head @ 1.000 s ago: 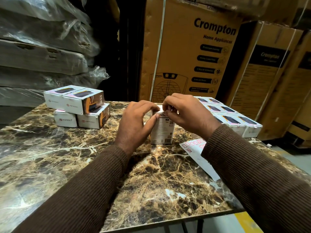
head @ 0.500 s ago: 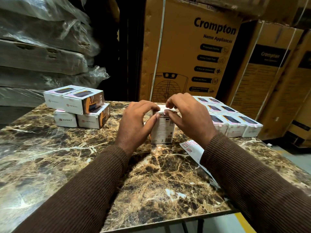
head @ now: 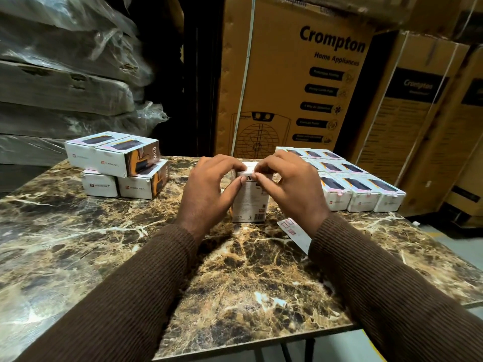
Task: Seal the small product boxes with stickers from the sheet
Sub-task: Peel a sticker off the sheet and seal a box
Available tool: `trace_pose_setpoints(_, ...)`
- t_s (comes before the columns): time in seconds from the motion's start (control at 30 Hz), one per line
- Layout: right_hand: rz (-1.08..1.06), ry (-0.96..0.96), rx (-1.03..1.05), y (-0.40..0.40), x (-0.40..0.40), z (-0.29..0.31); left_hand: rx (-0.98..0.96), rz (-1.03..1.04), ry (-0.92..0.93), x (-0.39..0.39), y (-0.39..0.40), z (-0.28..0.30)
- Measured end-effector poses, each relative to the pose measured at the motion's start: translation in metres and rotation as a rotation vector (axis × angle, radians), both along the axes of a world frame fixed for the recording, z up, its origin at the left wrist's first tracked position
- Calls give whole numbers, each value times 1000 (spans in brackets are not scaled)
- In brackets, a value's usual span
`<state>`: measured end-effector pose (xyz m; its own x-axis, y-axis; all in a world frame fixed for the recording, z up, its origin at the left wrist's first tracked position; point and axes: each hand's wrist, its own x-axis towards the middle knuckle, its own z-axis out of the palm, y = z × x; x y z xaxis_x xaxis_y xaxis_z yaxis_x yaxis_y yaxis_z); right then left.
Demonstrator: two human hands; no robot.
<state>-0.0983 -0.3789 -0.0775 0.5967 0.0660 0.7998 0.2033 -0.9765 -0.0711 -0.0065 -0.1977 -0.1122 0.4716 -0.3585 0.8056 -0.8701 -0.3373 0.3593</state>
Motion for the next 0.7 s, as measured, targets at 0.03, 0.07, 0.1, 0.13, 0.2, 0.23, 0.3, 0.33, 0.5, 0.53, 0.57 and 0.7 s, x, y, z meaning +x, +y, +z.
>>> trace_pose_setpoints(0.03,18,11,51,-1,2,1,2,1,-1,0,0,0)
trace_pose_setpoints(0.07,31,23,86,-2,3,1,3,2,-1,0,0,0)
trace_pose_setpoints(0.1,39,32,104,-2,5,1,5,3,0,-1,0,0)
trace_pose_setpoints(0.13,46,37,114,-1,6,0,7,4,-2,-1,0,0)
trace_pose_setpoints(0.2,66,37,153,0,7,-1,12,9,-6,0,0,0)
trace_pose_setpoints(0.23,77,40,177,0,7,-2,13,12,-7,0,1,0)
trace_pose_setpoints(0.3,98,49,215,-1,7,-3,15,15,-7,1,0,0)
trace_pose_setpoints(0.33,113,54,244,-2,6,-4,14,14,-6,1,0,0)
trace_pose_setpoints(0.5,179,37,398,-2,1,-10,12,12,1,1,0,-1)
trace_pose_setpoints(0.53,182,26,402,-1,1,-11,11,12,1,1,0,-1)
trace_pose_setpoints(0.57,182,16,400,1,2,-12,11,11,-3,0,0,-1)
trace_pose_setpoints(0.7,134,-28,364,6,7,-14,14,9,-15,1,1,0)
